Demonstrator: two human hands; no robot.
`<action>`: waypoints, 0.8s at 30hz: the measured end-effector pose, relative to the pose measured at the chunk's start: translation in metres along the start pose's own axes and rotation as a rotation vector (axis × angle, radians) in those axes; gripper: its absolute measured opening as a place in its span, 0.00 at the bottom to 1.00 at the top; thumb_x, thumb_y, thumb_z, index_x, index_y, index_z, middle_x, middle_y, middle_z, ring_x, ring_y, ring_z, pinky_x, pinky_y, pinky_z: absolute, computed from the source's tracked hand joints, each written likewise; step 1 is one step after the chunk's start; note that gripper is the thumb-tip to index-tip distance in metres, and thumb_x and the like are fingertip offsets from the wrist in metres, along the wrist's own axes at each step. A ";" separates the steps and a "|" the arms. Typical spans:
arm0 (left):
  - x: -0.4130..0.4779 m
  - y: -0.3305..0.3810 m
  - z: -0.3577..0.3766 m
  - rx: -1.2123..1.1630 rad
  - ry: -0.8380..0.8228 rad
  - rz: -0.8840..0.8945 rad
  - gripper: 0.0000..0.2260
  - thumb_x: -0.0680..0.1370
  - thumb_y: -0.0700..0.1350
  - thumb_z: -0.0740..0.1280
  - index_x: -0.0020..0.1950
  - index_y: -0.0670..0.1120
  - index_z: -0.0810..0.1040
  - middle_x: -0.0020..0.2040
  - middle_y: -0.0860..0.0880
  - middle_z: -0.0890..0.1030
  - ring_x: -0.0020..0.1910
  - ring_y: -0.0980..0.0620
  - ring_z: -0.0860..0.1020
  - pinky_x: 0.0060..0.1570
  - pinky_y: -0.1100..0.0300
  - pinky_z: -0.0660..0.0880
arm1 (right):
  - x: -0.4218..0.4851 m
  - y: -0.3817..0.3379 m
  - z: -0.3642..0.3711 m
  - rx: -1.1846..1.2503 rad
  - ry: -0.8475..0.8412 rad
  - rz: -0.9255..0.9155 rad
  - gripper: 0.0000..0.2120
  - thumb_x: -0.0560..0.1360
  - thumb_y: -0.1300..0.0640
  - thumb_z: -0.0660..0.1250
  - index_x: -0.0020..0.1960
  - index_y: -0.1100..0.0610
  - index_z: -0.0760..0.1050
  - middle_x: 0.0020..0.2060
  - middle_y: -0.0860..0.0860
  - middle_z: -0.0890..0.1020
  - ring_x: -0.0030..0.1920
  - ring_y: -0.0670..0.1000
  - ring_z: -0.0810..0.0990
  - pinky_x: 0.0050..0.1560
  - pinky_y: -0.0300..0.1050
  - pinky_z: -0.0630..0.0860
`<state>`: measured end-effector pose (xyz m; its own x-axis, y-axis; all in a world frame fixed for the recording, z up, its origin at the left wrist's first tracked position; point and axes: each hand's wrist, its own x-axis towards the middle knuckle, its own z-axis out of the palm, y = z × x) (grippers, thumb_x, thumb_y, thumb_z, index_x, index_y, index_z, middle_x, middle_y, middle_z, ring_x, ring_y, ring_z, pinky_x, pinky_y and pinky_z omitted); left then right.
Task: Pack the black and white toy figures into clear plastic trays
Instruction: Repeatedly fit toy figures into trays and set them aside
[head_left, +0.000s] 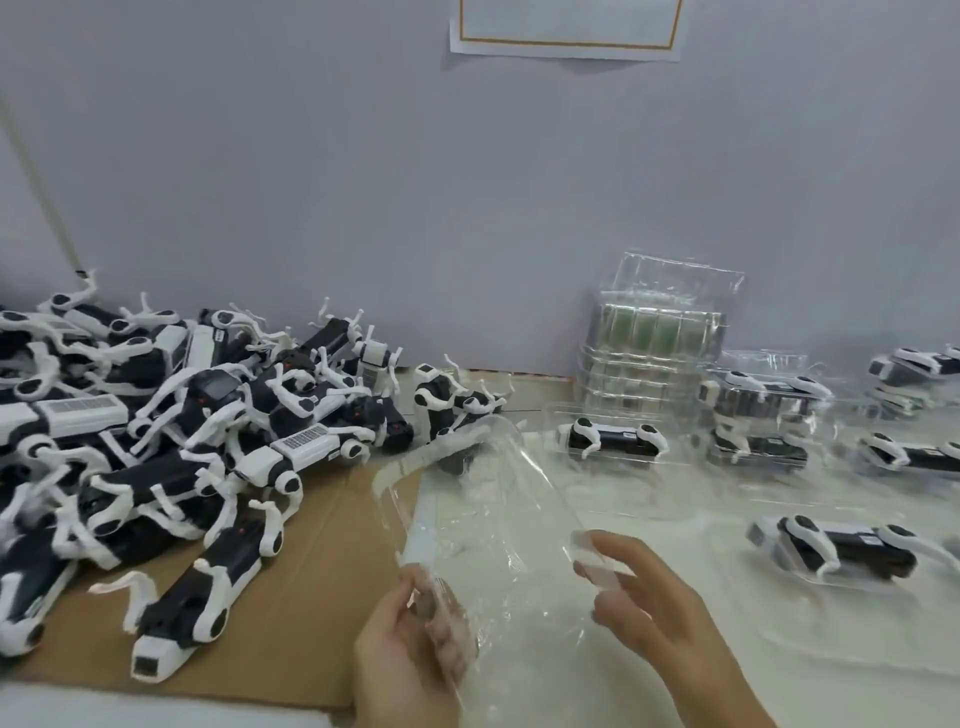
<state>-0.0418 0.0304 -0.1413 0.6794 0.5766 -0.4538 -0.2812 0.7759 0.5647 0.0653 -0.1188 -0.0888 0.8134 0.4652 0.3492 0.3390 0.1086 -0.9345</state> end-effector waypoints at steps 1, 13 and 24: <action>0.000 -0.003 0.001 0.019 -0.019 0.026 0.13 0.81 0.47 0.56 0.38 0.46 0.71 0.24 0.48 0.67 0.15 0.53 0.63 0.17 0.69 0.59 | -0.010 0.006 -0.005 -0.065 -0.142 -0.036 0.17 0.72 0.39 0.68 0.60 0.28 0.76 0.62 0.39 0.80 0.58 0.29 0.75 0.53 0.24 0.71; -0.013 0.006 0.002 0.395 -0.185 0.383 0.19 0.74 0.53 0.62 0.61 0.45 0.78 0.54 0.48 0.84 0.55 0.50 0.81 0.55 0.51 0.73 | -0.010 0.029 -0.068 0.137 -0.101 0.245 0.17 0.68 0.55 0.65 0.54 0.51 0.85 0.55 0.55 0.85 0.57 0.56 0.83 0.60 0.55 0.72; -0.004 0.007 -0.006 0.939 -0.484 0.306 0.22 0.69 0.47 0.70 0.63 0.55 0.77 0.60 0.59 0.82 0.62 0.65 0.76 0.56 0.64 0.71 | -0.015 0.033 -0.056 -0.184 -0.203 0.337 0.07 0.74 0.57 0.73 0.50 0.49 0.85 0.49 0.47 0.86 0.54 0.48 0.84 0.60 0.48 0.76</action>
<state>-0.0509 0.0354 -0.1396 0.9205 0.3908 -0.0033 0.0056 -0.0047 1.0000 0.0907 -0.1711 -0.1212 0.7899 0.6131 -0.0112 0.1640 -0.2289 -0.9596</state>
